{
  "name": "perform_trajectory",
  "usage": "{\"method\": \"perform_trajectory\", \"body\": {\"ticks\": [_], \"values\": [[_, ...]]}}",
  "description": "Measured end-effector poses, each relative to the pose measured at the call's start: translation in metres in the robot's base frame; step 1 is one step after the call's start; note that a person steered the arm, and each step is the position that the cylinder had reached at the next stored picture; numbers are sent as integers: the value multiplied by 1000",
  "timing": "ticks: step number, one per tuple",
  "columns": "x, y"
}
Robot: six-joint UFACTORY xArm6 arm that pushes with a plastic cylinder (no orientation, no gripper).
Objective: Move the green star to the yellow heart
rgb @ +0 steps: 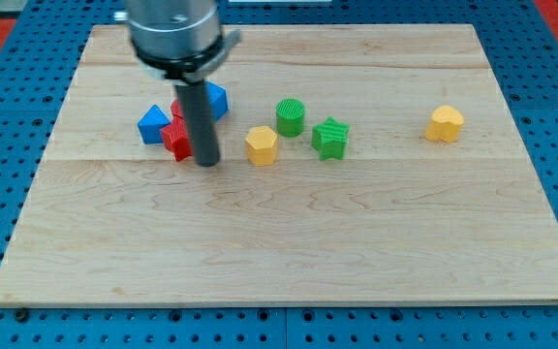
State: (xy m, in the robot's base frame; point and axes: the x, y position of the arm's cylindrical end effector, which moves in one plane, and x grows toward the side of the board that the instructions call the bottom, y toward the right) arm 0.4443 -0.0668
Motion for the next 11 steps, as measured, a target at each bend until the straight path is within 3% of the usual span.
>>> {"method": "perform_trajectory", "body": {"ticks": [3,5,6,7,8,9,10,11], "values": [[-13,129],[-27,109],[-42,180],[-28,211],[18,155],[0,64],[-53,26],[-80,28]]}}
